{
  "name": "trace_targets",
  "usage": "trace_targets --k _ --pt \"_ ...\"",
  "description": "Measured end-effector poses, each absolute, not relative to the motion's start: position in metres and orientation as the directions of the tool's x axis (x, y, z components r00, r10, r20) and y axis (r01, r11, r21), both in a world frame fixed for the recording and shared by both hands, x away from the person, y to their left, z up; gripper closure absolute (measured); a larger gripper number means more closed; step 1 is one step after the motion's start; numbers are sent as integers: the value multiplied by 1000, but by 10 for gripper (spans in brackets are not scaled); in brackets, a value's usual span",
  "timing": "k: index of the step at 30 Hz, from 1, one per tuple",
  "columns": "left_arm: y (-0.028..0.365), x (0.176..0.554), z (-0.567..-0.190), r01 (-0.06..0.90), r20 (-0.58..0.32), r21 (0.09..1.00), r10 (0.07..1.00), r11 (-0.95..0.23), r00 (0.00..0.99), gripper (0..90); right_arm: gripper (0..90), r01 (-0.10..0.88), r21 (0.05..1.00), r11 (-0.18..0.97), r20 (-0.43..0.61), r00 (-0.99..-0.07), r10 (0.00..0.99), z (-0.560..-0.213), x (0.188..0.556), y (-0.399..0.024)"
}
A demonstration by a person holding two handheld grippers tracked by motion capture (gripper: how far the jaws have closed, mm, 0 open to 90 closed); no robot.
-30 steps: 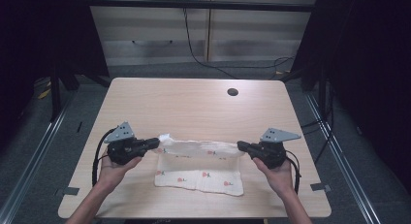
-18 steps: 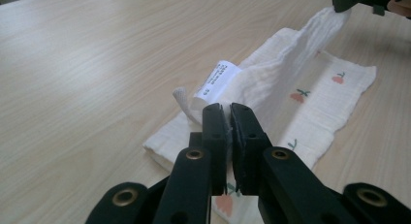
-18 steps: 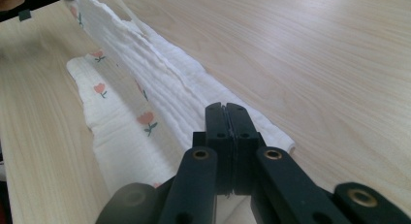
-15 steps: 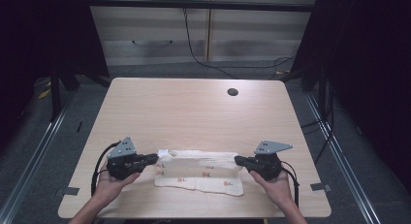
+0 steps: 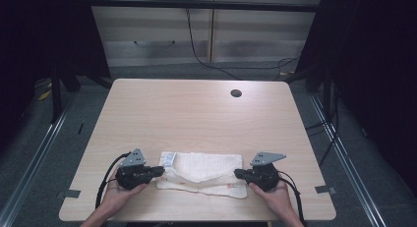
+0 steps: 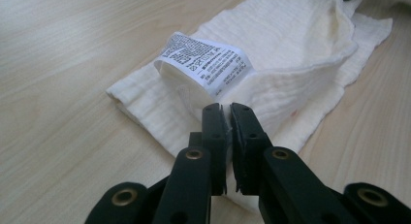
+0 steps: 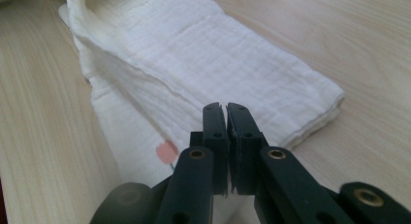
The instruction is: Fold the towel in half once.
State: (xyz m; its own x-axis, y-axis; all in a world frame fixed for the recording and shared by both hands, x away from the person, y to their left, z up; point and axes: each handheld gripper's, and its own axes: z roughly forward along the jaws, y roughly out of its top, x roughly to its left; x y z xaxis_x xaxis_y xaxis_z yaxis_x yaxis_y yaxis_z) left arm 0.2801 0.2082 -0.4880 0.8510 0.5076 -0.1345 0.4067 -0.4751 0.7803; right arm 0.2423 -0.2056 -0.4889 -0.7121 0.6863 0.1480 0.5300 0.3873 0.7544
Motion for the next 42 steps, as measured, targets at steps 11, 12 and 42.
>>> trace_targets --k 11,12,42 --pt "219 273 -484 405 -152 800 504 -442 850 762 727 551 763 338 201 -699 686 -488 235 -213" --pt "221 274 -484 410 -160 804 507 -431 847 742 711 554 764 331 207 -696 687 -487 235 -214" --pt "188 333 -497 485 -155 755 600 -441 785 778 709 584 749 313 207 -655 727 -489 313 -207"
